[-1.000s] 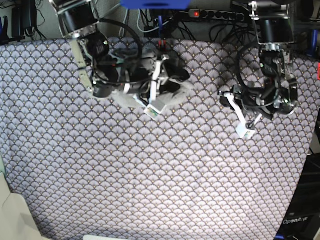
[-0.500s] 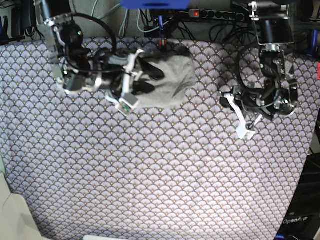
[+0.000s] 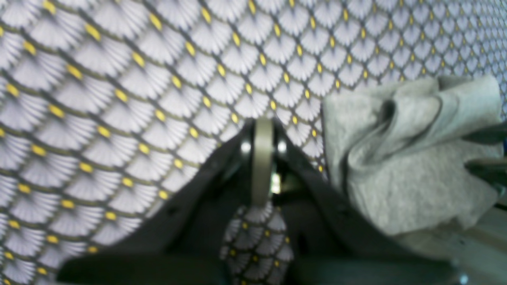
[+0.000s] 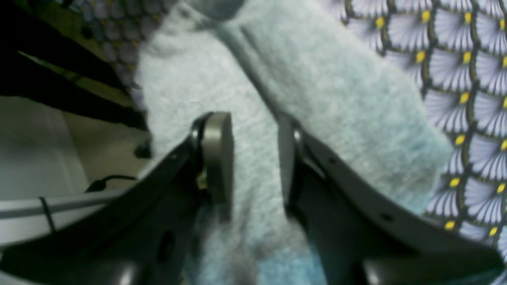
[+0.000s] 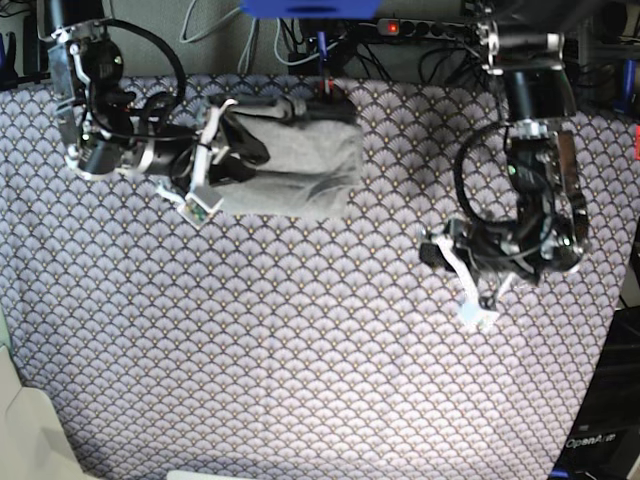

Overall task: Fold the T-shirt properly
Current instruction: 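Lower the left gripper onto the folded grey shirt beside the right gripper, then press and tuck the shirt edges with both grippers toward the stack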

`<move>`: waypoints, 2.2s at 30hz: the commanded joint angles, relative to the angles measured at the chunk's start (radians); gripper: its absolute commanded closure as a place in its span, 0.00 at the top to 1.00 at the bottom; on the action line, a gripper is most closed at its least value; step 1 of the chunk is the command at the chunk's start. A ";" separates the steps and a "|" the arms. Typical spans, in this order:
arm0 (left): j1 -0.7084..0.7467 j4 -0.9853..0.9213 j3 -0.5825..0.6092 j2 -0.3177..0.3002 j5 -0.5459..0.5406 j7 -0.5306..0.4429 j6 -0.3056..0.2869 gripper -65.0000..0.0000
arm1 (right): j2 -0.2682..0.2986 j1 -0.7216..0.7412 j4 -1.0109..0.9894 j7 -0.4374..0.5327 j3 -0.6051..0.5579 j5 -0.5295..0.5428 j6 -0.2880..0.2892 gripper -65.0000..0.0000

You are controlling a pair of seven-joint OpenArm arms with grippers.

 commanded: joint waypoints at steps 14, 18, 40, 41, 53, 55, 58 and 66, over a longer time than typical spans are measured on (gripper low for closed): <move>-0.120 0.015 0.004 0.113 -0.016 -0.015 -0.001 0.00 | -0.050 0.022 0.019 0.024 -0.057 -0.023 0.004 0.27; -0.137 0.018 0.048 0.182 -0.018 -0.015 -0.001 0.00 | -0.033 0.025 0.028 0.024 -0.058 -0.152 0.004 0.27; -0.020 0.019 0.331 0.176 -0.006 -0.056 -0.001 0.00 | -0.071 0.066 0.129 -0.030 -0.163 -0.313 0.004 0.06; -0.017 0.012 0.331 0.177 -0.006 -0.066 0.003 0.00 | -0.071 0.066 0.128 -0.030 -0.190 -0.314 0.004 0.06; -0.019 -0.073 0.326 0.173 -0.013 -0.122 -0.001 0.00 | -0.073 0.022 0.014 0.096 -0.344 -0.314 0.004 0.05; -0.023 -0.074 0.325 0.176 -0.013 -0.122 -0.001 0.00 | -0.073 0.022 -0.019 0.125 -0.367 -0.314 0.004 0.05; -0.025 -0.071 0.325 0.182 -0.013 -0.123 -0.001 0.00 | -0.073 0.002 -0.032 0.146 -0.382 -0.314 0.004 0.05; -0.036 -0.186 0.332 0.206 0.062 -0.208 0.003 0.00 | -0.070 -0.012 0.042 0.140 -0.459 -0.314 0.004 0.06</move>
